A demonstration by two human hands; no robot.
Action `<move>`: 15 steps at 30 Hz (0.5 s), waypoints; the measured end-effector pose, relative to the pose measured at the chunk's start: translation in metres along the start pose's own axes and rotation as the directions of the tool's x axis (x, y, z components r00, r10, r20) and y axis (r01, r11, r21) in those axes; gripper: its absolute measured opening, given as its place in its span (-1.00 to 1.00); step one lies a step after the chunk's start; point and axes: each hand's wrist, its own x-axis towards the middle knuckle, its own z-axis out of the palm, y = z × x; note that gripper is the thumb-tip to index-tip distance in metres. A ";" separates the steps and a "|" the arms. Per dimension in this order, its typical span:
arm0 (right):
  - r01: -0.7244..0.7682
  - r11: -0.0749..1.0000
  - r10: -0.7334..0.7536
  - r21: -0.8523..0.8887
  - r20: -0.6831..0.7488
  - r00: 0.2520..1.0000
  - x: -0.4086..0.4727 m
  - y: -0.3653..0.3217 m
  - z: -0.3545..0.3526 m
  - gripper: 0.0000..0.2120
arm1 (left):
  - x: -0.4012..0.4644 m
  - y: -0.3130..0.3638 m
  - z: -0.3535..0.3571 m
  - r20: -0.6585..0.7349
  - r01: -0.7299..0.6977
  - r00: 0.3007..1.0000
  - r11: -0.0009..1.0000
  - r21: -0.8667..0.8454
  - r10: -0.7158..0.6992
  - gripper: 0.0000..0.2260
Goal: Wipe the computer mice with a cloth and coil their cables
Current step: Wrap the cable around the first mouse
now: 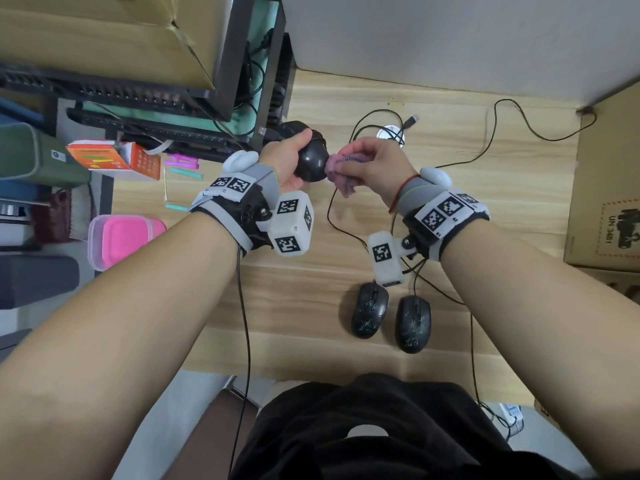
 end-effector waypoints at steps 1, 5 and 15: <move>0.016 0.999 -0.016 0.041 -0.022 1.000 0.002 0.000 0.000 -0.83 | 0.000 0.000 0.001 0.009 0.004 1.000 1.000 -0.001 -0.004 -0.62; 0.058 0.997 -0.052 0.056 -0.104 0.993 0.010 -0.001 0.003 -0.85 | -0.003 -0.005 0.003 0.086 0.024 0.996 1.000 0.006 -0.025 -0.66; -0.036 0.867 0.092 -0.496 0.089 0.992 -0.006 0.018 0.023 -0.82 | 0.007 0.002 0.004 0.061 -0.016 0.998 0.998 0.060 0.012 -0.61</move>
